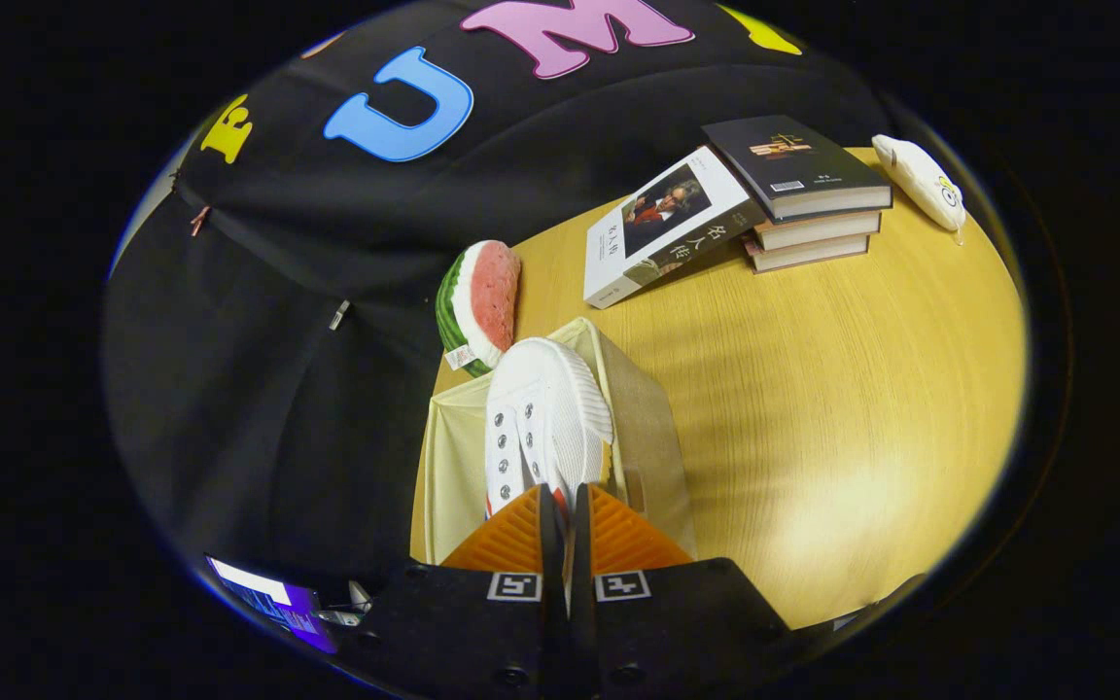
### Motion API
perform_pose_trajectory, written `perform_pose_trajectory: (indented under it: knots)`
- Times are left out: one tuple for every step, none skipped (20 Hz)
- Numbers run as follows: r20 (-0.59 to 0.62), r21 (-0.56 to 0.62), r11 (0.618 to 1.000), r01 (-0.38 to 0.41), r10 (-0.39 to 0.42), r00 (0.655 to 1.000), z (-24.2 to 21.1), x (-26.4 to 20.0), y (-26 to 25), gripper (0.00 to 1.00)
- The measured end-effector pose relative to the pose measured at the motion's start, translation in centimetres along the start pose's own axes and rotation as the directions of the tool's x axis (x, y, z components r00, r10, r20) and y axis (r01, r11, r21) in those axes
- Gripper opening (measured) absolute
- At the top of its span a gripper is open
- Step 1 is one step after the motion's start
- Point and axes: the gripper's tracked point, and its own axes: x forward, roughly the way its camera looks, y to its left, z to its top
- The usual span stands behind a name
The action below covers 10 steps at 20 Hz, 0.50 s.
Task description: Open the storage box then place both shoes into the box .Put the left shoe in first, then the right shoe, with the right side of both shoes facing outward in a uniform manner.
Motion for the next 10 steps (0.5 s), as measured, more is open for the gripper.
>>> perform_pose_trajectory:
  knots:
    - [-0.003,-0.011,1.0,0.005,-0.005,1.0,-0.3,0.4,0.0,0.05]
    - [-0.008,-0.019,1.0,0.012,-0.012,1.0,-0.7,0.7,0.0,0.05]
    - [-0.025,-0.021,1.0,0.01,-0.011,1.0,-1.1,1.1,0.2,0.05]
    - [-0.03,-0.01,1.0,-0.012,0.012,0.999,-1.2,1.1,1.1,0.05]
    - [-0.012,0.008,1.0,-0.025,0.025,1.0,-0.6,1.1,1.7,0.05]
    - [0.006,0.019,0.999,-0.03,0.03,1.0,0.2,0.7,1.9,0.05]
    - [0.03,0.015,0.999,-0.038,0.037,0.999,1.0,0.4,2.0,0.05]
    - [0.056,0.005,0.999,-0.046,0.046,0.997,1.9,0.0,2.1,0.06]
    - [0.08,-0.012,0.999,-0.044,0.045,0.996,2.7,-0.8,2.0,0.14]
    - [0.104,-0.034,0.999,-0.037,0.04,0.994,3.2,-1.7,1.6,0.43]
